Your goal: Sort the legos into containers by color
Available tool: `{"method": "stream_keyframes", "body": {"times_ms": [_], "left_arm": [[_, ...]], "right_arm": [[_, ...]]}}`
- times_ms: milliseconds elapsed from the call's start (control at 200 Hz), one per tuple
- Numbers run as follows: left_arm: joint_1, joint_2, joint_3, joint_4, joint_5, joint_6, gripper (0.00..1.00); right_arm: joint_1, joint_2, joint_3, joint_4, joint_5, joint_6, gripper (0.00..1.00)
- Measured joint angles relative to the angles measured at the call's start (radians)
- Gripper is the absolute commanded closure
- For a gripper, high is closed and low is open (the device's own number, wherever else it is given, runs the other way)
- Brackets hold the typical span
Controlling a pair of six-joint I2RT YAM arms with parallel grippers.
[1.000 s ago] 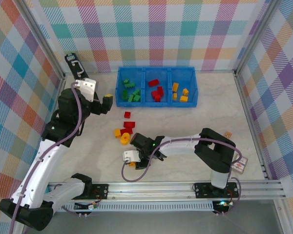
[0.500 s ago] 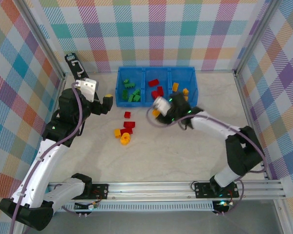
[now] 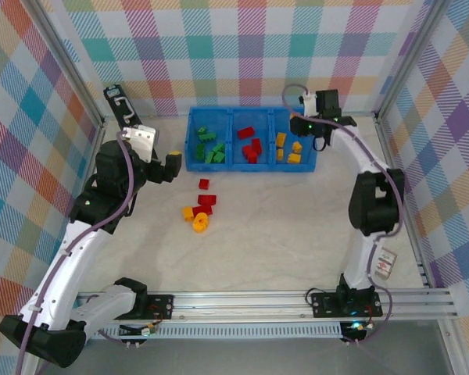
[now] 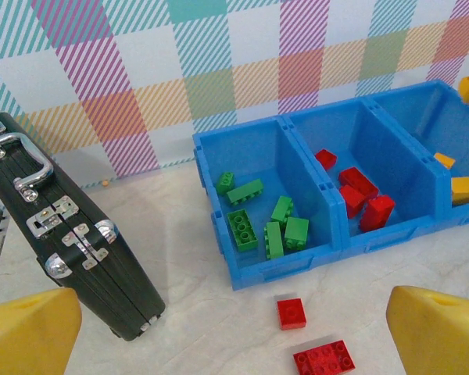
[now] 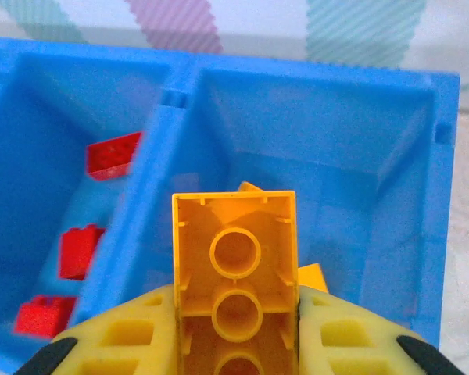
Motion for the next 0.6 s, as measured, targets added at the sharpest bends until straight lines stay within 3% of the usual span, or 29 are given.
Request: {"method": "stream_keyframes", "body": {"times_ms": [125,230,500,600], "left_arm": [[0.000,0.000,0.000,0.000,0.000,0.000,0.00],[0.000,0.000,0.000,0.000,0.000,0.000,0.00],[0.000,0.031,0.000,0.000,0.001,0.000,0.00],[0.000,0.035,0.000,-0.001,0.005,0.000,0.00]], "right_arm": [[-0.010,0.111,0.080,-0.085,0.005,0.019,0.79],[-0.010,0.158,0.097,-0.134,0.004,0.021,0.62],[-0.003,0.177,0.111,-0.185,0.002,0.003,0.46],[-0.003,0.177,0.129,-0.186,-0.009,0.000,0.44]]}}
